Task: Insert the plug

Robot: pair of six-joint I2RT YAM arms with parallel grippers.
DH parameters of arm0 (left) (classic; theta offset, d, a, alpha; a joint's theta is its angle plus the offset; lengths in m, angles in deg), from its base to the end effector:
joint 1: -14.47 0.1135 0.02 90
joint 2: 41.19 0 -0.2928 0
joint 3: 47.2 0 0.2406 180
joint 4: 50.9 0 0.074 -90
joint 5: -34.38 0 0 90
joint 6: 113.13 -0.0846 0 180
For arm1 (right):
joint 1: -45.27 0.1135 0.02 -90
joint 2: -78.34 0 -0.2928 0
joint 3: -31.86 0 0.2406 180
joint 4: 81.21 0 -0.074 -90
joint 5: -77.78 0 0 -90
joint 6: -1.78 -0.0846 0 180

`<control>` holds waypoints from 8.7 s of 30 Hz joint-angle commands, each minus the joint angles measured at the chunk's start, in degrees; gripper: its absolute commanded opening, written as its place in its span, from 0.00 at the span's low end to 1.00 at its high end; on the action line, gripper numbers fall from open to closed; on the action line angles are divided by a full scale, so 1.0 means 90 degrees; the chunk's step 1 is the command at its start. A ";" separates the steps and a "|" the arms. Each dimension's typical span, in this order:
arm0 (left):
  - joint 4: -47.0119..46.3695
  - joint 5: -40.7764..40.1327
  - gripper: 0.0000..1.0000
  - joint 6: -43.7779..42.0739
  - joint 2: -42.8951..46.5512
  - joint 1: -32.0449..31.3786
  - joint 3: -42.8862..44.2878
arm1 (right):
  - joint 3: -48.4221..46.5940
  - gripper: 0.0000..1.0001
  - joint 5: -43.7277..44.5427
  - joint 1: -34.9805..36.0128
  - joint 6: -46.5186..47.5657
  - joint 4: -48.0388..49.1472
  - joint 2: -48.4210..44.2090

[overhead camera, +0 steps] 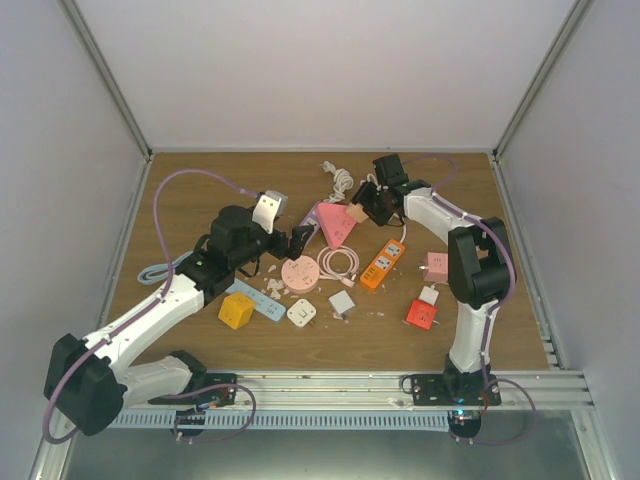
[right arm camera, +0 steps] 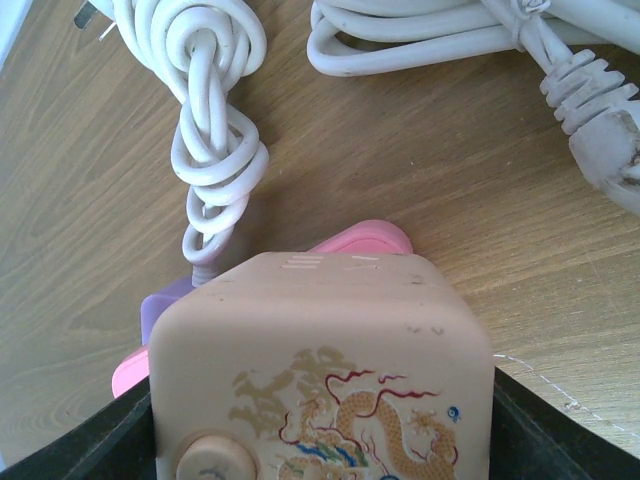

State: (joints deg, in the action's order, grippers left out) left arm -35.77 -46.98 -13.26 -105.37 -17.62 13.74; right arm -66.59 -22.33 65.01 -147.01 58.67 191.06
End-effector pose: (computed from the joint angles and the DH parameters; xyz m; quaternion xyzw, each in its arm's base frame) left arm 0.2324 -0.1607 0.3138 0.1991 0.7850 -0.2660 0.5230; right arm 0.4259 0.1686 0.1964 0.2916 0.9029 0.2577 0.1827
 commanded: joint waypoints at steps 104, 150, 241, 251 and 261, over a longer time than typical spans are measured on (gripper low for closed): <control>0.0047 -0.1642 0.99 0.1387 0.1458 0.0676 -0.0064 | 0.2083 0.86 0.1724 0.3768 0.3303 -0.0485 -0.2643; 0.0645 -0.1216 0.99 0.1362 0.1715 0.1279 -0.0254 | 0.1777 0.62 0.2449 0.5113 0.4001 -0.0752 -0.0338; 0.0382 0.6459 0.00 0.1279 -0.1003 0.1235 0.0806 | 0.3950 0.62 -0.4224 0.1265 0.1596 0.5581 -0.4100; 0.0297 0.6493 0.00 0.1691 -0.0771 0.1086 0.0805 | 0.4121 0.22 -0.4839 0.1310 0.0474 0.7201 -0.3815; 0.0895 0.6144 0.27 0.1848 -0.0971 0.0880 0.1242 | 0.4125 0.00 -0.4961 0.1403 0.0269 0.7594 -0.3814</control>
State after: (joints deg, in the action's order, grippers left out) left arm -29.45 11.05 3.37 -113.19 -7.81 22.52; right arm -29.39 -66.37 76.47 -142.86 122.47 156.77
